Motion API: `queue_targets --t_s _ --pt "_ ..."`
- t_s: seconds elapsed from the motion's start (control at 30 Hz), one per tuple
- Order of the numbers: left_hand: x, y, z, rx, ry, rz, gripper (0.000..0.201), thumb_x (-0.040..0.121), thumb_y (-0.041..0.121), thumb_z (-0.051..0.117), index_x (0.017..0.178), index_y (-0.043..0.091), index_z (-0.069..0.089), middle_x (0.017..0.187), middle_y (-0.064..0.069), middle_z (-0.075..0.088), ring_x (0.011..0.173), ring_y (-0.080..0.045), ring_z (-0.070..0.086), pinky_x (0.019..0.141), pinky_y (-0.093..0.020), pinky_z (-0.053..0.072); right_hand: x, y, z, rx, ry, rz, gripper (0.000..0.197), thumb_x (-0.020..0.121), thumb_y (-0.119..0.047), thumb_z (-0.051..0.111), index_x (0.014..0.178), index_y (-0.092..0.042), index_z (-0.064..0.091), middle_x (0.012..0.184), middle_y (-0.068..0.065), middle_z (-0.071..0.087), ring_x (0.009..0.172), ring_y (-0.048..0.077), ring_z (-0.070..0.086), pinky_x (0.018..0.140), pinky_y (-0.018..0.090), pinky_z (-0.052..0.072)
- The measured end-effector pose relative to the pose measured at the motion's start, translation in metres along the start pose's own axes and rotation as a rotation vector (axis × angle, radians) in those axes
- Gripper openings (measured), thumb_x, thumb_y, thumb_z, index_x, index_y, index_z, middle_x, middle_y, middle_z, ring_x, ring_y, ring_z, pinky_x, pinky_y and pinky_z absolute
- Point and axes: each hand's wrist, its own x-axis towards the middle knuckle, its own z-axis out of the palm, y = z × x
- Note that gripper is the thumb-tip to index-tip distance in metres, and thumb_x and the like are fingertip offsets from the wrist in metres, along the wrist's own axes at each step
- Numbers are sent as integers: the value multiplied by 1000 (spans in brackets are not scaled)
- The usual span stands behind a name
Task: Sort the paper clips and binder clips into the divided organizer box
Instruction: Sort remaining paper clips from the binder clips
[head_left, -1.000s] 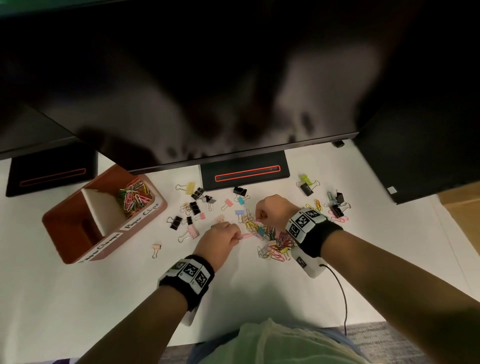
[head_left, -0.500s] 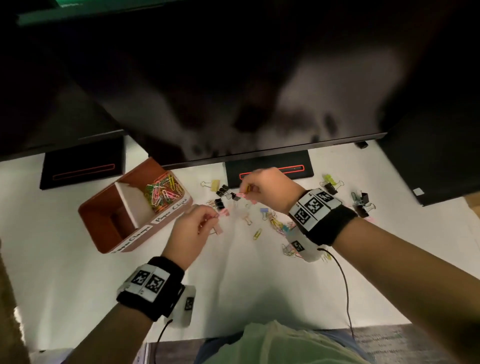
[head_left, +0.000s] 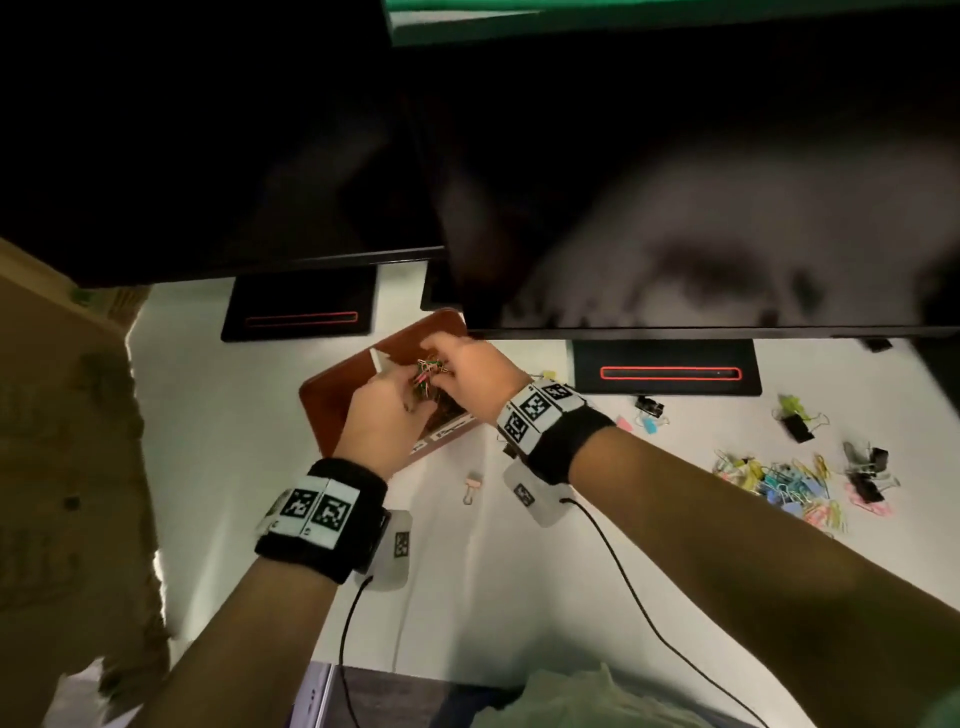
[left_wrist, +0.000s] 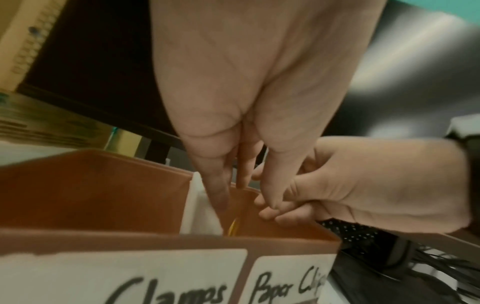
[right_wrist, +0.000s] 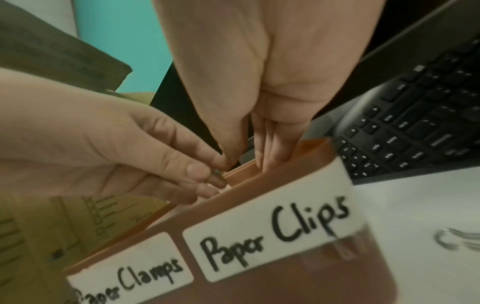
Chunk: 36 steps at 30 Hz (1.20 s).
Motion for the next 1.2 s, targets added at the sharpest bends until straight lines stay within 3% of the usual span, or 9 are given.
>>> queue_targets --t_s 0.07,0.13,0.27,0.33,0.5,0.67,0.8,1.0,1.2 --pt "-5 1 5 -39 52 58 43 84 13 65 125 13 55 120 -10 57 110 -21 57 98 -37 47 -13 10 -3 23 40 -37 42 92 -17 55 133 -18 45 128 10 56 112 25 57 97 34 47" --pt "-13 11 14 -140 60 146 35 85 13 64 119 17 58 115 -2 56 101 -13 60 91 -27 50 -34 27 -10 53 98 -111 37 91 -18 56 128 -16 51 124 7 57 110 22 57 96 34 47" --pt "-28 42 52 -188 -99 359 21 87 15 60 107 21 62 104 8 57 85 -1 59 76 -18 51 -89 84 -33 22 215 -109 26 89 -17 60 114 -14 60 110 4 61 103 19 58 93 31 47" --pt "-32 59 78 -191 -203 390 21 87 15 60 107 24 61 104 9 56 80 -1 61 73 -20 53 -120 119 -47 -58 274 -13 24 87 -15 62 111 -13 63 106 6 62 100 22 59 92 31 45" --pt "-34 97 143 -37 -415 445 39 87 17 59 123 27 51 120 5 47 97 -8 55 91 -26 47 -190 209 -87 -287 372 391 31 83 -17 64 114 -18 62 112 10 59 105 31 55 93 37 43" --pt "-26 121 187 137 -412 377 38 89 25 57 126 22 49 123 -2 47 107 -20 54 94 -33 47 -219 258 -111 -289 269 655 44 86 -28 62 129 -25 51 130 13 47 117 35 48 100 42 41" --pt "-20 125 207 186 -438 350 34 85 29 60 118 23 55 116 -1 46 101 -20 56 87 -36 51 -217 274 -115 -191 129 656 54 83 -23 66 134 -24 47 135 11 40 121 32 46 104 38 40" --pt "-21 128 218 192 -401 315 10 83 24 64 92 19 65 105 3 47 83 -16 56 82 -36 52 -213 287 -117 -102 119 570 34 78 -16 68 110 -23 59 118 7 48 109 28 49 97 35 44" --pt "-24 128 209 12 -320 229 13 83 24 67 94 16 66 104 4 52 85 -9 60 86 -25 51 -230 297 -134 -82 200 473 52 81 -23 65 130 -29 49 121 4 54 116 26 45 102 37 38"
